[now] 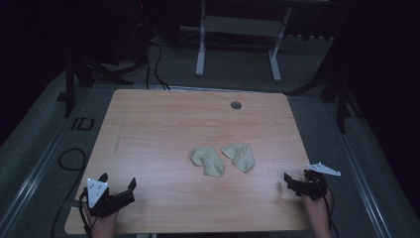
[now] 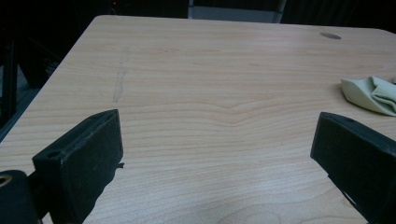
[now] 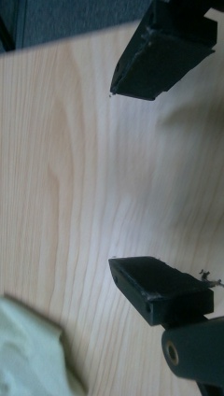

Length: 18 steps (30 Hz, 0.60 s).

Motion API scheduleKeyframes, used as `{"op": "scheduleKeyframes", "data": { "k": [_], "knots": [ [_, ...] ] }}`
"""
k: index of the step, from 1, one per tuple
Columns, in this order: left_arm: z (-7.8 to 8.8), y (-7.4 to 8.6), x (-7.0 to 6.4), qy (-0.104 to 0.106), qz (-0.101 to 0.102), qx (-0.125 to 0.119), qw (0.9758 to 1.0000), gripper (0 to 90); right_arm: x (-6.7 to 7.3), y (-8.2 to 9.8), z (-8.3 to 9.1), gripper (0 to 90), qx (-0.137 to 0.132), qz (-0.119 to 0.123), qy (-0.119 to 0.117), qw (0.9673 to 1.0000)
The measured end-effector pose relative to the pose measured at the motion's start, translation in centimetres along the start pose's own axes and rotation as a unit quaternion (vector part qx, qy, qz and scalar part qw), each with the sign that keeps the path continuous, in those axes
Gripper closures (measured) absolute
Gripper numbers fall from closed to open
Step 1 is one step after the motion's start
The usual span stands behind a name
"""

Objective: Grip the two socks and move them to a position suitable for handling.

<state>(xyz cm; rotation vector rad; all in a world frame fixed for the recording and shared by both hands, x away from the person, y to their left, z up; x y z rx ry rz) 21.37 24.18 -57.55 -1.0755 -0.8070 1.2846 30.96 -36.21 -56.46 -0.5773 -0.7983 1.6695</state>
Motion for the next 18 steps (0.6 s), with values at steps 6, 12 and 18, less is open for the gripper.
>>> {"op": "scheduleKeyframes", "data": {
  "k": [6,12,18],
  "knots": [
    [0.0,0.0,-0.3,0.008,-0.004,0.002,1.0000,2.2,2.8,-1.9,-1.1,12.7,0.018,0.013,-0.042,0.9989],
    [-0.1,0.0,-0.2,0.011,-0.001,0.003,0.9999,2.2,5.3,-3.5,-2.1,12.8,0.011,0.028,-0.062,0.9976],
    [-0.1,0.0,-0.4,0.014,-0.004,0.005,0.9999,2.2,7.7,-5.4,-2.4,21.0,-0.003,0.051,-0.062,0.9967]
  ]
}}
Point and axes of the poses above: each handheld gripper's, and its own axes: z roughly backward along the jaws, y roughly out of its underside, x roughly to its left, the point moved 1 cm from there along -z, roughly forward along the jaws, and after that the axes turned 1 degree about y, right-handed, at the moved point
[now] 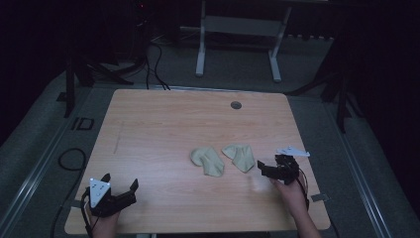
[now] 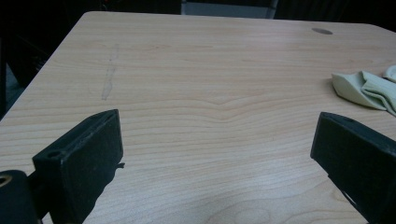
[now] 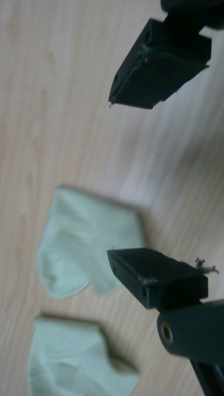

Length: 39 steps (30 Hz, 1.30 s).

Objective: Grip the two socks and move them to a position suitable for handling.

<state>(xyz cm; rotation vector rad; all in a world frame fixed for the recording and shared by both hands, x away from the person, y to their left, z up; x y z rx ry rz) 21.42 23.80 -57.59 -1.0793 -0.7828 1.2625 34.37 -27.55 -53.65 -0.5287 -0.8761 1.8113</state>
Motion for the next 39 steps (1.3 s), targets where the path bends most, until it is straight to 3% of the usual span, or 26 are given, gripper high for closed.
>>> {"op": "scheduleKeyframes", "data": {
  "k": [7,15,25,28,36,38,39],
  "knots": [
    [-0.1,0.0,0.0,0.002,-0.002,0.003,1.0000,2.2,2.2,-2.3,-1.5,25.5,0.001,0.016,-0.006,0.9999],
    [0.0,0.0,0.0,0.009,-0.003,0.003,1.0000,2.2,4.6,-4.5,-5.4,27.9,0.031,0.025,-0.016,0.9991],
    [-0.1,0.0,0.1,0.019,0.002,0.000,0.9998,2.2,5.5,-4.2,-9.9,32.2,0.073,0.035,0.015,0.9966],
    [-0.2,-0.1,0.0,0.023,0.000,0.000,0.9997,2.2,5.5,-3.9,-9.8,38.9,0.063,0.042,0.026,0.9968],
    [-0.7,-0.3,-0.5,0.022,-0.008,0.006,0.9997,2.2,6.5,-3.8,-9.3,76.6,0.061,0.067,0.027,0.9955],
    [-0.7,-0.4,-0.7,0.020,-0.012,0.001,0.9997,2.2,6.5,-3.8,-9.3,79.0,0.063,0.075,0.030,0.9947],
    [-0.7,-0.5,-0.8,0.020,-0.015,0.000,0.9997,2.2,6.4,-3.9,-9.2,79.5,0.066,0.068,0.026,0.9952]
  ]
}}
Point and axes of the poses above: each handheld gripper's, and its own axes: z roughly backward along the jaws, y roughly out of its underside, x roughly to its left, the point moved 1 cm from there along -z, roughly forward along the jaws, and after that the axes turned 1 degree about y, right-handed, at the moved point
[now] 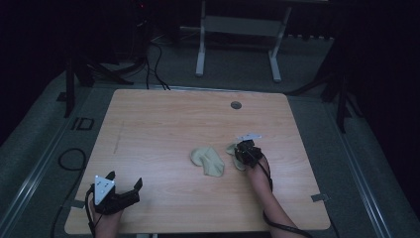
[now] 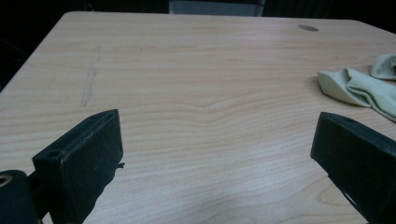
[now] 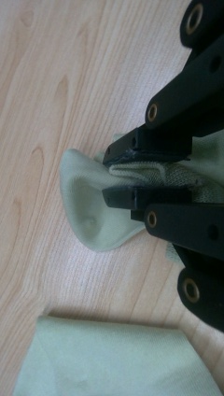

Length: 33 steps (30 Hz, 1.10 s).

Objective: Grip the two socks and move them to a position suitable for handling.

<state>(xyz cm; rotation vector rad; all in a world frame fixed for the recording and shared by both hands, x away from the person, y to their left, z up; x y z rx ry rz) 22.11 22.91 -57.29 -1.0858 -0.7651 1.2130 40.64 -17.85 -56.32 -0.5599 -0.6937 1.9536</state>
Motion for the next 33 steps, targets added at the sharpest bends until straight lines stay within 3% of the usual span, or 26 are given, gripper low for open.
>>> {"op": "scheduleKeyframes", "data": {
  "k": [5,12,19,23,31,33],
  "knots": [
    [-0.2,0.1,-0.3,0.003,-0.007,0.006,1.0000,2.2,-0.2,0.2,1.0,79.9,0.005,0.016,-0.017,0.9997],
    [0.2,0.2,-0.2,0.003,-0.003,0.007,1.0000,2.2,-0.2,0.8,5.0,79.9,-0.017,0.044,-0.057,0.9973],
    [0.2,0.2,0.0,0.000,-0.004,0.007,1.0000,2.2,1.0,1.2,9.8,79.8,-0.043,0.098,-0.093,0.9899],
    [0.4,0.3,0.1,-0.004,-0.002,0.008,1.0000,2.2,1.5,2.0,11.5,79.8,-0.049,0.122,-0.111,0.9850],
    [0.4,0.3,-0.2,0.002,-0.008,0.010,0.9999,2.2,2.7,4.5,12.9,79.5,-0.044,0.151,-0.138,0.9778],
    [0.4,0.4,-0.4,0.005,-0.011,0.013,0.9998,2.2,3.0,5.3,12.7,79.4,-0.030,0.163,-0.149,0.9749]
  ]
}}
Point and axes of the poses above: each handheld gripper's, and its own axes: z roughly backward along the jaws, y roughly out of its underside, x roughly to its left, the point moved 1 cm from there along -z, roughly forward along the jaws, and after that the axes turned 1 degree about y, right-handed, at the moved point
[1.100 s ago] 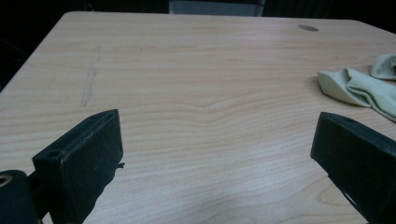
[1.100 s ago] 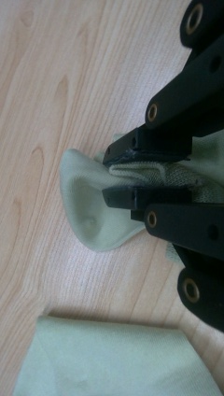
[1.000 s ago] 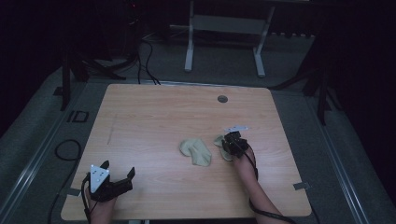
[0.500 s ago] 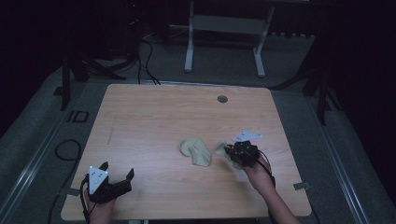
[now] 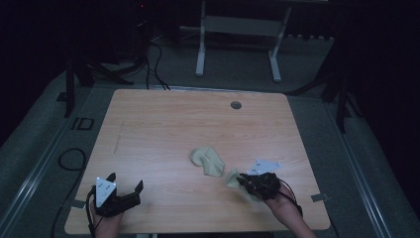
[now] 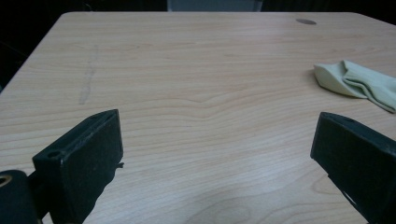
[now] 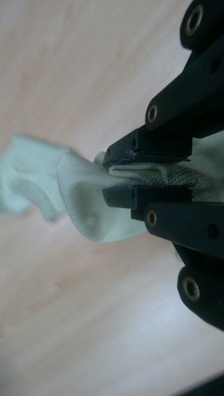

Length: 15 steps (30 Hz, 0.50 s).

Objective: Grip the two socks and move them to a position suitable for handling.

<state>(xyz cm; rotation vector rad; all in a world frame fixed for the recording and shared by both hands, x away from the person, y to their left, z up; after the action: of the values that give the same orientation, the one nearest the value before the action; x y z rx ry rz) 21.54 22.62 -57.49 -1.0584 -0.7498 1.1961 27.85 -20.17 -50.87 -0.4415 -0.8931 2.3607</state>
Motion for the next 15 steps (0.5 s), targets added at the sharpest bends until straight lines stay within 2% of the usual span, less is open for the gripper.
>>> {"op": "scheduleKeyframes", "data": {
  "k": [2,3,7,9,14,15],
  "knots": [
    [0.0,0.0,-0.1,0.003,0.000,0.000,1.0000,2.2,0.3,0.5,-0.3,79.4,0.006,0.005,-0.005,1.0000],
    [0.0,0.0,-0.2,0.004,-0.002,0.002,1.0000,2.2,0.5,1.0,-0.7,79.3,0.011,0.007,-0.016,0.9998],
    [0.0,0.1,-0.7,0.015,-0.007,0.005,0.9999,2.2,0.8,2.1,-1.7,79.0,0.025,0.017,-0.019,0.9994],
    [-0.1,0.2,-1.0,0.033,-0.006,0.009,0.9994,2.2,1.0,2.5,-2.3,78.6,0.032,0.022,-0.026,0.9989],
    [-0.3,0.2,-1.9,0.057,-0.029,0.015,0.9979,2.2,1.6,3.2,-3.8,74.5,0.053,0.044,-0.034,0.9971],
    [-0.3,0.3,-2.1,0.059,-0.033,0.016,0.9976,2.2,1.7,3.3,-3.9,72.7,0.048,0.048,-0.033,0.9972]
  ]
}}
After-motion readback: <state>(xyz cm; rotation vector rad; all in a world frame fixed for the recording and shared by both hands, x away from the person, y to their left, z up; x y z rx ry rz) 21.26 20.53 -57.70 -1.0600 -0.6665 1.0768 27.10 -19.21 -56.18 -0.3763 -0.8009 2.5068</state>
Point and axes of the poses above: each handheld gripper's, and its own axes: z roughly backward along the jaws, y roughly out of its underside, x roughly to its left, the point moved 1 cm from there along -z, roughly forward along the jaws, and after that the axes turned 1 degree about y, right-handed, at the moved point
